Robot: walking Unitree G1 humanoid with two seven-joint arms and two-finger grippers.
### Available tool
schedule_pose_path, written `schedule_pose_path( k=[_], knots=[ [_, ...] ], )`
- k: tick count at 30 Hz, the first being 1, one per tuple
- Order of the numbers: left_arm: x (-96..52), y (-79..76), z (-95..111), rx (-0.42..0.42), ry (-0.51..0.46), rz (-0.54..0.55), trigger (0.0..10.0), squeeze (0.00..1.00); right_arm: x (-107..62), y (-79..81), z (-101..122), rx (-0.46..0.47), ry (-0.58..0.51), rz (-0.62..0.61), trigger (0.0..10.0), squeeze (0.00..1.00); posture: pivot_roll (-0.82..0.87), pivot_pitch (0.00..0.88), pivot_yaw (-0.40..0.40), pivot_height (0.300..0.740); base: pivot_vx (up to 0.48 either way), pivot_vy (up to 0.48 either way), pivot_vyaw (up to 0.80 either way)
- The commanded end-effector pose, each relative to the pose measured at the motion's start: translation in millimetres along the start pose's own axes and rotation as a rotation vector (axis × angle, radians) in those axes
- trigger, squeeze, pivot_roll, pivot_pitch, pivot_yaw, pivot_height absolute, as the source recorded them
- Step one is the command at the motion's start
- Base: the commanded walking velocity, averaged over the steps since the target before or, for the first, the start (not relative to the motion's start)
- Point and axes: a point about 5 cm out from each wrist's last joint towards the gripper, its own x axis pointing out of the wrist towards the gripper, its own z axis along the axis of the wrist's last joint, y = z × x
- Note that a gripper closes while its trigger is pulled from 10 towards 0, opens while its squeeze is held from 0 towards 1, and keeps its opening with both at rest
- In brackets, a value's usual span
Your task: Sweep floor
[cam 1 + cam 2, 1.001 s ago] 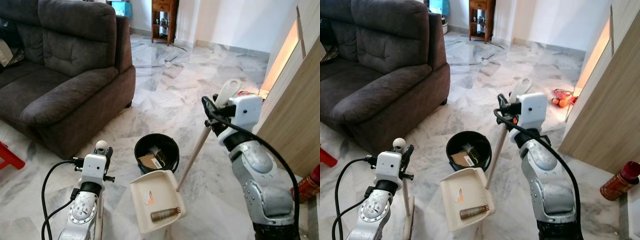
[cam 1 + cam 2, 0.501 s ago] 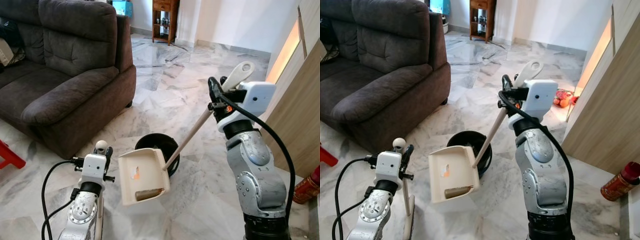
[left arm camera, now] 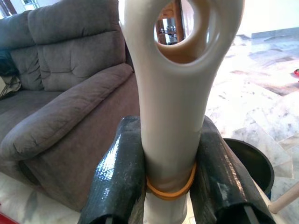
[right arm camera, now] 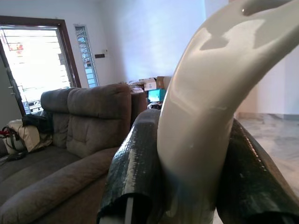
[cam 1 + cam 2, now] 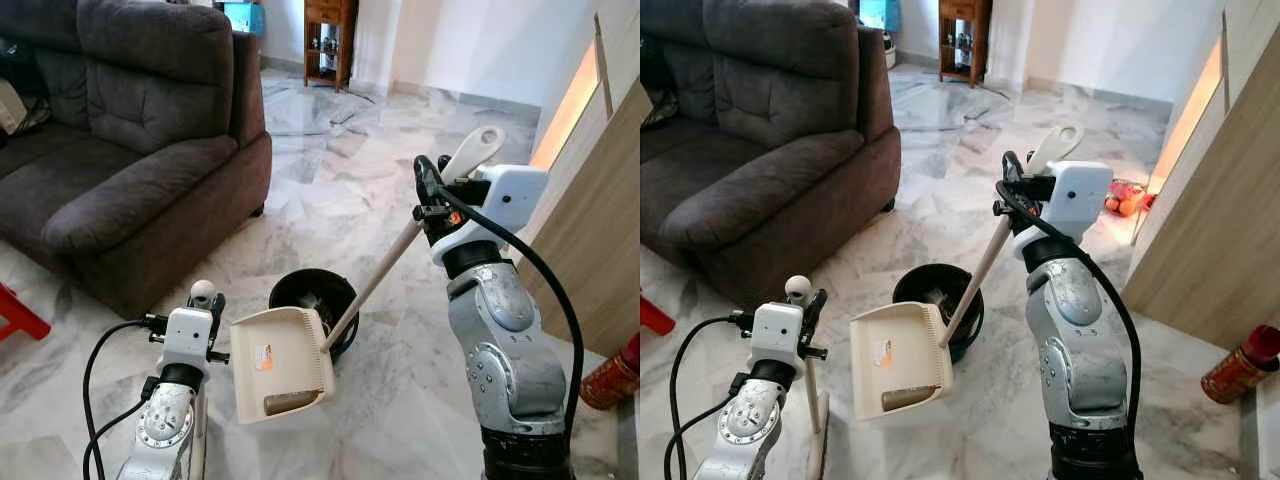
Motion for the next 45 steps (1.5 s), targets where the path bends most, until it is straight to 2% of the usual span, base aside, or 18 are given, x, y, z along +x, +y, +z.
schedule_pose_path(
  k=[1,45],
  knots=[
    [4.1,0.8,8.8,0.020,-0.048,0.005,10.0,0.00,3.8,4.2,15.0,0.020,-0.079,0.016,10.0,0.00,0.11,0.011,-0.004,0.740,0.266,0.000,0.00],
    [6.0,-0.9,12.2,0.017,-0.060,0.007,10.0,0.00,6.8,11.0,17.7,0.054,-0.108,0.034,10.0,0.00,0.12,0.009,-0.004,0.740,0.276,0.000,-0.06]
  ],
)
